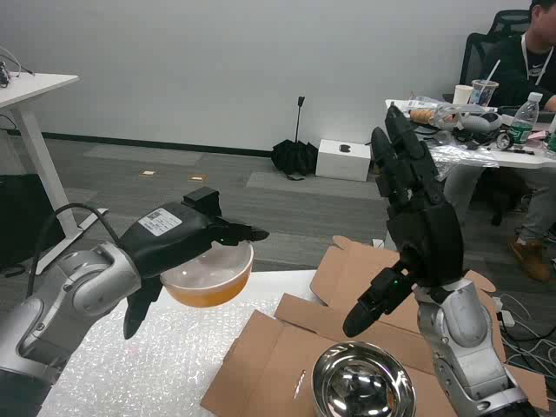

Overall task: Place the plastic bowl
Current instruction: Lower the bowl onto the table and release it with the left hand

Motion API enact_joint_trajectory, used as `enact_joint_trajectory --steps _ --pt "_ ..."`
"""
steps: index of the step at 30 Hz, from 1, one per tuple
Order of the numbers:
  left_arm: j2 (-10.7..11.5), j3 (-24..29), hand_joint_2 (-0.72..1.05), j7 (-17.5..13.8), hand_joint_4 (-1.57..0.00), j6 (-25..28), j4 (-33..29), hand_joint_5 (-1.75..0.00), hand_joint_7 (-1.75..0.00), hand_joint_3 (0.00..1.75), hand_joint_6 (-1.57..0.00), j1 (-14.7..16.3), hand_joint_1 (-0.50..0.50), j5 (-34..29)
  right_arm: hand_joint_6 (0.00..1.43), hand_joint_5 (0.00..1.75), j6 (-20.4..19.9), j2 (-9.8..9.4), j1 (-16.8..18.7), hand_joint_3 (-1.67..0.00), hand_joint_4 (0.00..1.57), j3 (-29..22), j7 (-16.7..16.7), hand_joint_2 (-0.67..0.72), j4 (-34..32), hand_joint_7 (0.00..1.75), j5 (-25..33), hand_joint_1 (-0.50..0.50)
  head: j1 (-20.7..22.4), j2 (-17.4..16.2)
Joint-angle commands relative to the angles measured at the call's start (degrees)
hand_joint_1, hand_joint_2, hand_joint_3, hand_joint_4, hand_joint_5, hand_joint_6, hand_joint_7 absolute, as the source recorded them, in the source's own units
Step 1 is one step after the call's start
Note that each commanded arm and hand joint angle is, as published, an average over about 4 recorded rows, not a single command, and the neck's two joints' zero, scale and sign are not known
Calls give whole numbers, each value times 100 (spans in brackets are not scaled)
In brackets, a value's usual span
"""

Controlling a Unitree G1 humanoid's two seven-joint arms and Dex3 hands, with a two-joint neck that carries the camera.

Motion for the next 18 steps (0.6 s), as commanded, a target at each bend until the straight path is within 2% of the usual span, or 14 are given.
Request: enact_joint_trajectory --steps 1,18 --pt "52 239 -55 30 -157 -17 -61 -175 -161 9 -147 164 -41 -133 0 0 -47 17 -147 0 0 216 -22 47 172 0 109 -46 131 -28" --pt "44 220 -55 36 -157 -11 -57 -175 -161 9 -147 151 -41 -133 0 0 -47 17 -143 0 0 216 -23 47 190 0 122 -46 57 -84"
